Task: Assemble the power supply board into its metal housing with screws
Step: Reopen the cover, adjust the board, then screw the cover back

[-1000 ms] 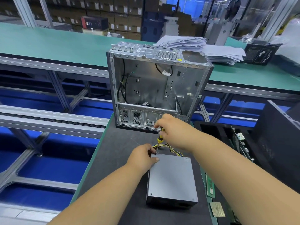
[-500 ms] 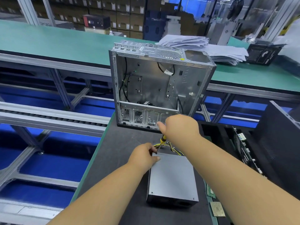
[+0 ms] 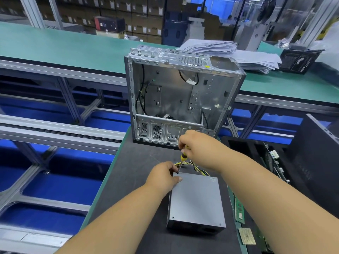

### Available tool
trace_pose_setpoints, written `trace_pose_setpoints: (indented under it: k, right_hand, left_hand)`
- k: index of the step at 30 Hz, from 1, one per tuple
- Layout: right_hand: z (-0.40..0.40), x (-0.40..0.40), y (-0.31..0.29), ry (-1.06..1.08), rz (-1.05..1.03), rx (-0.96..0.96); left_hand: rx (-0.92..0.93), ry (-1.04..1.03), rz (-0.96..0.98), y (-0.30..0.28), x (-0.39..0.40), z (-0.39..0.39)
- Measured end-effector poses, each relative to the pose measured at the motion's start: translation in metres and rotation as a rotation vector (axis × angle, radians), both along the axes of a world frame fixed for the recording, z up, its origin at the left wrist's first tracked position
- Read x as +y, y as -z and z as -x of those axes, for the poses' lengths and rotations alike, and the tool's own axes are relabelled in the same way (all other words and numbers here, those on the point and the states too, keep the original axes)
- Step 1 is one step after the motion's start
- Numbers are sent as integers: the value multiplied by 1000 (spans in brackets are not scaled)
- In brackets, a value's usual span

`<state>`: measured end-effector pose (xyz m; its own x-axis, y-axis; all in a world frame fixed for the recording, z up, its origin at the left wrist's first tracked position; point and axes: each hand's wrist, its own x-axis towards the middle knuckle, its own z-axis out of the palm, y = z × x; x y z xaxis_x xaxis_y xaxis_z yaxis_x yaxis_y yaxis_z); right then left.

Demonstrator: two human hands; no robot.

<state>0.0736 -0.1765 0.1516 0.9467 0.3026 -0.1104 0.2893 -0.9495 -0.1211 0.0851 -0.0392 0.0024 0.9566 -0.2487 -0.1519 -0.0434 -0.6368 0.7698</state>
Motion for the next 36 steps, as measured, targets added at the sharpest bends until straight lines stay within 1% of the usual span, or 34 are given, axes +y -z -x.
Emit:
trace_pose_setpoints:
  k: [2, 6, 9, 11, 14, 15, 17, 18, 19, 21, 23, 25, 28, 32, 36]
  right_hand:
    - [3, 0, -3, 2, 49, 38]
    - [-2, 0, -12, 48, 163, 55]
    - [-10, 5, -14, 106, 298, 61]
    - [-14, 6, -9, 176, 363, 13]
    - [-13, 7, -1, 346, 367, -108]
    - [-12, 8, 2, 361, 377, -132]
    - [-10, 8, 7, 312, 387, -166]
    - [-10, 7, 9, 291, 330, -168]
    - [-9, 5, 8, 275, 220, -141]
    - [-7, 2, 2, 214, -30, -17]
    - [-3, 2, -4, 108, -122, 67]
    - [-2, 6, -7, 25, -74, 48]
    - [-2, 7, -6, -20, -2, 3]
    - [2, 4, 0, -72, -36, 4]
    - [-7, 3, -6, -19, 101, -24]
  left_hand:
    - [3, -5, 6, 0, 0, 0]
    - [4, -8, 11, 0, 0, 0]
    - [-2, -7, 12, 0, 0, 0]
    - [-2, -6, 11, 0, 0, 0]
    - [-9, 1, 12, 0, 0, 0]
    - [-12, 5, 11, 0, 0, 0]
    - [-13, 6, 13, 0, 0, 0]
    - [-13, 4, 18, 1, 0, 0]
    - [-14, 1, 26, 1, 0, 0]
    - [-17, -2, 30, 2, 0, 0]
    - [-19, 1, 20, 2, 0, 0]
    - [-17, 4, 2, 1, 0, 0]
    - [-9, 6, -15, 0, 0, -1]
    - [-8, 14, -13, 0, 1, -2]
    - [-7, 5, -16, 0, 1, -1]
